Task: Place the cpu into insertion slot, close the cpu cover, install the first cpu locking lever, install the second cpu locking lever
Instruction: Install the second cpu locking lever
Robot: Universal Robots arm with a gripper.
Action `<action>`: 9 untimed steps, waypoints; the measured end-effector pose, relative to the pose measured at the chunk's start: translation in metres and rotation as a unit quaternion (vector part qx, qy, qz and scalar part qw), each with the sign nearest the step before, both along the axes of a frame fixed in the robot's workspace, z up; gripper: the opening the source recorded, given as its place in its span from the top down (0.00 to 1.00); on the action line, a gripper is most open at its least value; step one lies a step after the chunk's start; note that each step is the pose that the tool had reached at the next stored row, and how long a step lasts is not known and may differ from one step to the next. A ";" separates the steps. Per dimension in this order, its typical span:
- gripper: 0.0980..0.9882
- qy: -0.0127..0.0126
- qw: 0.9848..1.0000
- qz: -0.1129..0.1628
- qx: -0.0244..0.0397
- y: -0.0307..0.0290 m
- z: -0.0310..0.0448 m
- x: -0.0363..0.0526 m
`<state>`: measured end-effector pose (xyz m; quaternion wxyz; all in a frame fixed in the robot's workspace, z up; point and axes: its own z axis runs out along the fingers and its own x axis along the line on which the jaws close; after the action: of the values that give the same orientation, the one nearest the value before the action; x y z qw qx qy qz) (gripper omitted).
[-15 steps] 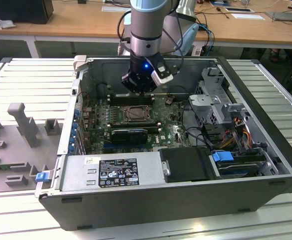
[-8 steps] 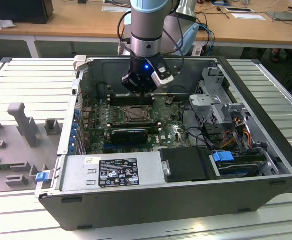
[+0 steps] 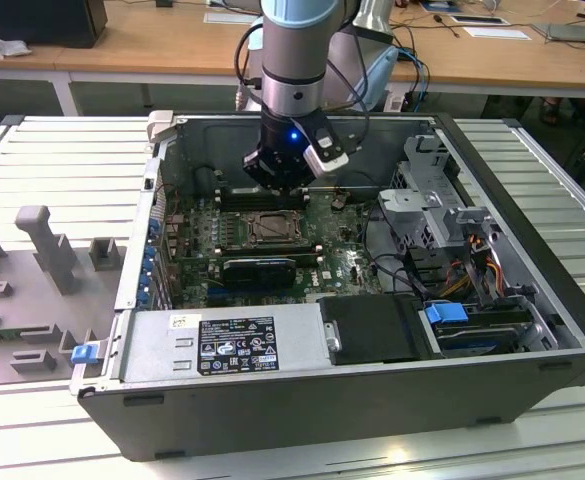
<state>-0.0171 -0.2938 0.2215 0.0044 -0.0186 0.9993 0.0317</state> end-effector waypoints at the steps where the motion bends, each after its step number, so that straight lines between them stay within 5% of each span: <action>1: 0.99 0.000 1.000 0.000 0.000 -0.0017 0.0000 0.0000; 5: 0.99 0.000 1.000 0.000 -0.002 -0.0057 0.0002 0.0003; 8: 0.99 0.000 1.000 0.000 -0.002 -0.0059 0.0101 0.0003; 9: 0.99 0.000 1.000 0.000 -0.002 -0.0059 0.0194 0.0003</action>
<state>-0.0168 -0.2997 0.2409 0.0042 -0.0186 0.9994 0.0293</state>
